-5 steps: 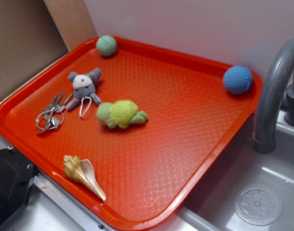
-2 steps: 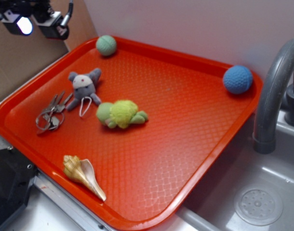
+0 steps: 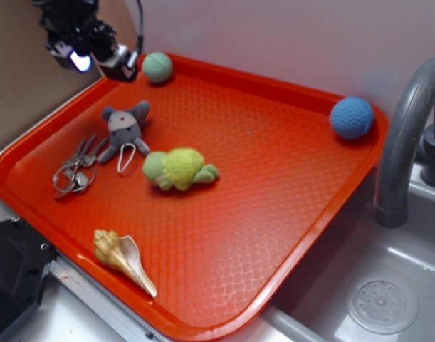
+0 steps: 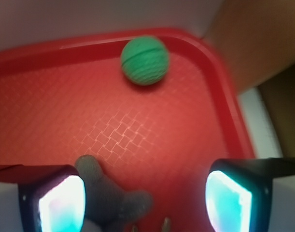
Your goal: Grab the green ball.
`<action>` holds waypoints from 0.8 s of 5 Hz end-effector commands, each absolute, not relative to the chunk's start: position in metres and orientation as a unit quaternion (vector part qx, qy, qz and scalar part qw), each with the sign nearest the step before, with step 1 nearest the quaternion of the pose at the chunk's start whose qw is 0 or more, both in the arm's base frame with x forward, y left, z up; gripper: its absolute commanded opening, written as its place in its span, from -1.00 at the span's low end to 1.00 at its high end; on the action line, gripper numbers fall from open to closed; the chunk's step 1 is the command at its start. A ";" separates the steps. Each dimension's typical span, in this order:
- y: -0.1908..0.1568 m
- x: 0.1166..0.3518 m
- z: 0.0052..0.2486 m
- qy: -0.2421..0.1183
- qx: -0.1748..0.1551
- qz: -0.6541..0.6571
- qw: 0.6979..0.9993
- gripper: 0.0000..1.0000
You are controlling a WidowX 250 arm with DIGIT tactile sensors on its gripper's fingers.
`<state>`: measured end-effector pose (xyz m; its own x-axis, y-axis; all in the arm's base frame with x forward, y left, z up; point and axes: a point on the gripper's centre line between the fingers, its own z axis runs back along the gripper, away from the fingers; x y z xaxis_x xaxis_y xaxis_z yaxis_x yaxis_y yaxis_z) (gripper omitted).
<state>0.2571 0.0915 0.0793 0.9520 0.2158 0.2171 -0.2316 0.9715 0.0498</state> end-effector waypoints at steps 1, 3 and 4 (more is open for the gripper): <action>0.099 0.265 0.095 -0.132 0.043 0.121 0.983 1.00; 0.099 0.265 0.095 -0.132 0.043 0.121 0.983 1.00; 0.112 0.290 0.078 -0.143 0.049 0.124 0.981 1.00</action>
<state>0.2819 0.1013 0.0598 0.9501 0.2110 0.2299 -0.2298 0.9715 0.0578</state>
